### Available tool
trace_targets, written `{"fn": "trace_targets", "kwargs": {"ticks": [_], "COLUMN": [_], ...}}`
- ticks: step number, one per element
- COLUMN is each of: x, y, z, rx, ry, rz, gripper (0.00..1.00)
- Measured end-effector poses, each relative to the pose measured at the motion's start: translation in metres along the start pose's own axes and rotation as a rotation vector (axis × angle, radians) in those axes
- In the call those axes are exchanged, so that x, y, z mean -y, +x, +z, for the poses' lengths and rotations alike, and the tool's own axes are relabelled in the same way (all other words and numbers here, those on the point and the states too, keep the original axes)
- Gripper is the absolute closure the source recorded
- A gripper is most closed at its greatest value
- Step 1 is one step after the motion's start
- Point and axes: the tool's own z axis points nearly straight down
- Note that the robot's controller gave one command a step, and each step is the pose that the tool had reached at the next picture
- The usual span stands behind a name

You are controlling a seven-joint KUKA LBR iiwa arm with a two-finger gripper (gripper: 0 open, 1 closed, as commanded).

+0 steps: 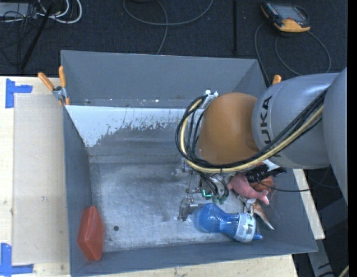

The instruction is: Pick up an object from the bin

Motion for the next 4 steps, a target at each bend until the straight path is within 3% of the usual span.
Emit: {"fn": "trace_targets", "kwargs": {"ticks": [1, 2, 3, 4], "x": [0.0, 0.037, 0.123, 0.115], "y": [-0.002, 0.013, 0.042, 0.016], "z": [-0.004, 0.027, 0.013, 0.022], "rx": [0.007, 0.014, 0.005, 0.008], "ry": [-0.001, -0.004, 0.0, -0.001], "rz": [0.002, 0.117, 0.255, 0.022], "gripper": [0.0, 0.0, 0.0, 0.0]}}
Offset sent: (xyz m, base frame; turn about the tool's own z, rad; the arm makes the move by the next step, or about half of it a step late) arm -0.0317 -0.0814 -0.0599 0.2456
